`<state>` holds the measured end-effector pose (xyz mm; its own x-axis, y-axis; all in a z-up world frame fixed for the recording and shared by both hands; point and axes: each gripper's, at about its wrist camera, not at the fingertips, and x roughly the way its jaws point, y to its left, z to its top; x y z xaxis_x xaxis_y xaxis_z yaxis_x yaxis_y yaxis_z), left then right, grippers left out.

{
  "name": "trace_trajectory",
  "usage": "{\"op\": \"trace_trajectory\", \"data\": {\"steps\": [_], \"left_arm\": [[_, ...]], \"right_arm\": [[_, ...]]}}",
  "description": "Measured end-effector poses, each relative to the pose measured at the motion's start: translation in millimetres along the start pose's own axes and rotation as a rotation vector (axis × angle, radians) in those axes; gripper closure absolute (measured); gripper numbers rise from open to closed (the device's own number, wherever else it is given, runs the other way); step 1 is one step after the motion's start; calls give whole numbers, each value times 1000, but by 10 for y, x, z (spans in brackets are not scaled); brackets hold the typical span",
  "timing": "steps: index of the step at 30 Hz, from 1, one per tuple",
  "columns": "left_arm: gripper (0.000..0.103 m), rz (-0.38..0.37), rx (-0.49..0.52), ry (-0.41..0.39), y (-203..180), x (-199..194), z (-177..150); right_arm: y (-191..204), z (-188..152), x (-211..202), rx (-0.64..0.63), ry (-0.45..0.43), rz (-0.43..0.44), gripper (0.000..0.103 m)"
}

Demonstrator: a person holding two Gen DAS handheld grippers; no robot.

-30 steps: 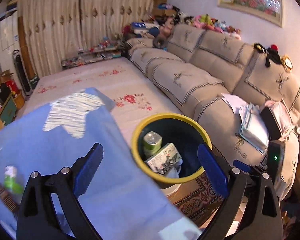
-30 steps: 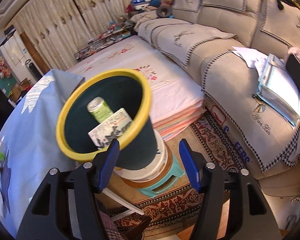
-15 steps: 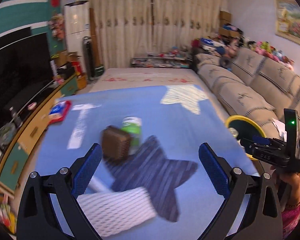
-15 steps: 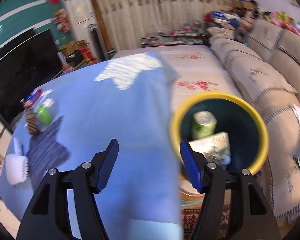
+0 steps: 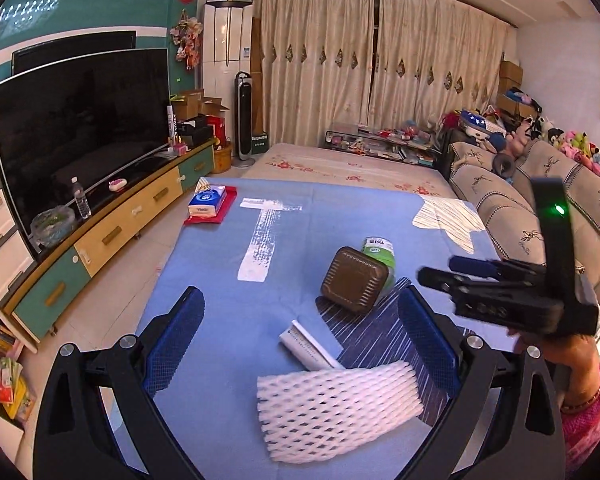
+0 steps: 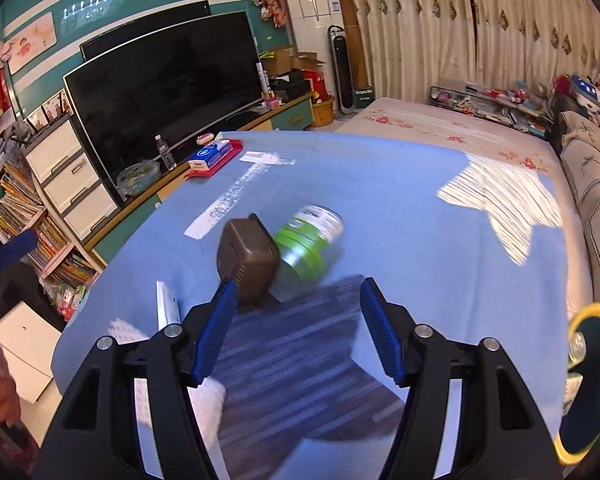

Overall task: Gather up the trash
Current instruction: 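Grasp the green-lidded plastic jar with the right gripper, then lift the jar and carry it toward the yellow bin with the right gripper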

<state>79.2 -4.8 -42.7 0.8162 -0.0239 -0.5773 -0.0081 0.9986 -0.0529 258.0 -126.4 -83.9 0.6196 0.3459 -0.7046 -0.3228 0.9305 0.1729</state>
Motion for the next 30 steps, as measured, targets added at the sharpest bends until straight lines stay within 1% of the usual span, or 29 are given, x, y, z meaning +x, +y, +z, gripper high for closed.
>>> {"op": "trace_trajectory", "data": {"steps": [4,7,9,14,18,21,28,29,30], "left_arm": [[7,-4,-9,14,105,32,-58],[7,-9,-20,20,124,41,-90],[7,-13,-22,21,130,53,-98],[7,-22,-25,32,147,117,-119],[7,-27,-25,36,151,119,-116],[7,-29,-29,39,164,135,-119],[7,-42,-29,47,141,164,-123],[7,-42,-29,48,138,169,-126],[7,-43,-27,49,129,174,-125]], "right_arm": [[-55,224,232,90,11,-58,42],[-173,364,419,133,71,-84,42],[-189,433,560,158,113,-74,42],[-184,515,806,171,176,-101,42],[-216,515,1005,194,223,-116,43],[-220,477,1072,207,238,-116,43],[-143,451,1077,162,224,-137,45],[-137,448,1063,151,219,-147,46],[-131,444,1031,140,211,-154,49]]}}
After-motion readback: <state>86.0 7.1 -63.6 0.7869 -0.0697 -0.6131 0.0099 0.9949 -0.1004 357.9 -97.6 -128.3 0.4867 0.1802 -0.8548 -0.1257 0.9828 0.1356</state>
